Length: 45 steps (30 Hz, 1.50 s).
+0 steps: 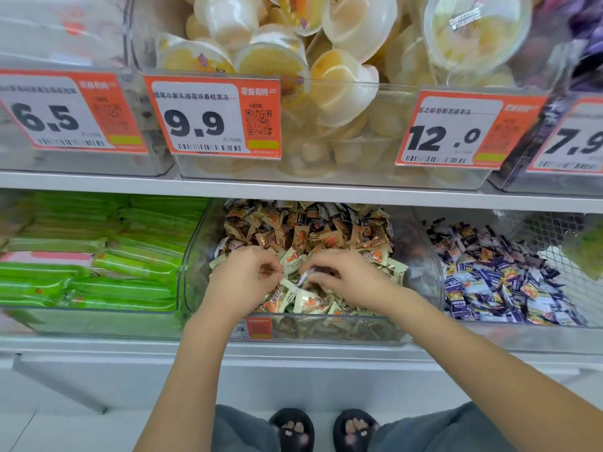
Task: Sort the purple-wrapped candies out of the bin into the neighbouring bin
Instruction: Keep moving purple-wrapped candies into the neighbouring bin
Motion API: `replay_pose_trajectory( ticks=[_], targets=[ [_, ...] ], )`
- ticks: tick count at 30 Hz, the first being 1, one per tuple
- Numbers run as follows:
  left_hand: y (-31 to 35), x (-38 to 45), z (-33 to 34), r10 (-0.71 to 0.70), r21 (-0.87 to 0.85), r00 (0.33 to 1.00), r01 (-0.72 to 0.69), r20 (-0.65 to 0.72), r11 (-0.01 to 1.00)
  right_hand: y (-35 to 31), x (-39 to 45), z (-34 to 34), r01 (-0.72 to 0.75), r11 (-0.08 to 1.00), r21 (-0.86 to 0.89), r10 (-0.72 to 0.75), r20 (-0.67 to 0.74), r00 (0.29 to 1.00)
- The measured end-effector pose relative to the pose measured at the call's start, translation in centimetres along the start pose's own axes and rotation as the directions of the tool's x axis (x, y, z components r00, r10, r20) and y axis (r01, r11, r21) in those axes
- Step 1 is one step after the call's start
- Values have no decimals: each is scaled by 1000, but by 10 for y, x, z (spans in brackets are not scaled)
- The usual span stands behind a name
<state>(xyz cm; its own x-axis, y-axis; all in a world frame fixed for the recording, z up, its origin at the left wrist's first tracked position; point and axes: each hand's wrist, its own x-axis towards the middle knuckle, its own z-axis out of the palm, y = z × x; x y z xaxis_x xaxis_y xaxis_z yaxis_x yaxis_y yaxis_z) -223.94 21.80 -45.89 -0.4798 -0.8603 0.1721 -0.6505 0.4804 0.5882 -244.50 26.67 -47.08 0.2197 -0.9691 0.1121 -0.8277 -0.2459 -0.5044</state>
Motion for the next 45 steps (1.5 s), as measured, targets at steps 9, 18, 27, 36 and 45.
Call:
replay_pose_trajectory(
  ticks=[9,18,27,36,45],
  targets=[
    [3,-67,17,-17,-92,978,-2,-206,996,-2,-42,-47,-270,802,533,434,-210,876],
    [10,-75,26,-22,20,961,29,-275,999,19,-132,-84,-489,852,186,486,-628,608],
    [-23,-98,-12,58,74,822,-19,-567,997,-75,-32,-22,-36,997,-62,22,-215,976],
    [-50,-72,12,127,67,773,-109,-621,992,-75,79,36,169,955,-245,-92,295,951],
    [-55,-52,38,128,74,602,-114,-788,991,-42,45,2,46,997,-62,-25,312,950]
  ],
)
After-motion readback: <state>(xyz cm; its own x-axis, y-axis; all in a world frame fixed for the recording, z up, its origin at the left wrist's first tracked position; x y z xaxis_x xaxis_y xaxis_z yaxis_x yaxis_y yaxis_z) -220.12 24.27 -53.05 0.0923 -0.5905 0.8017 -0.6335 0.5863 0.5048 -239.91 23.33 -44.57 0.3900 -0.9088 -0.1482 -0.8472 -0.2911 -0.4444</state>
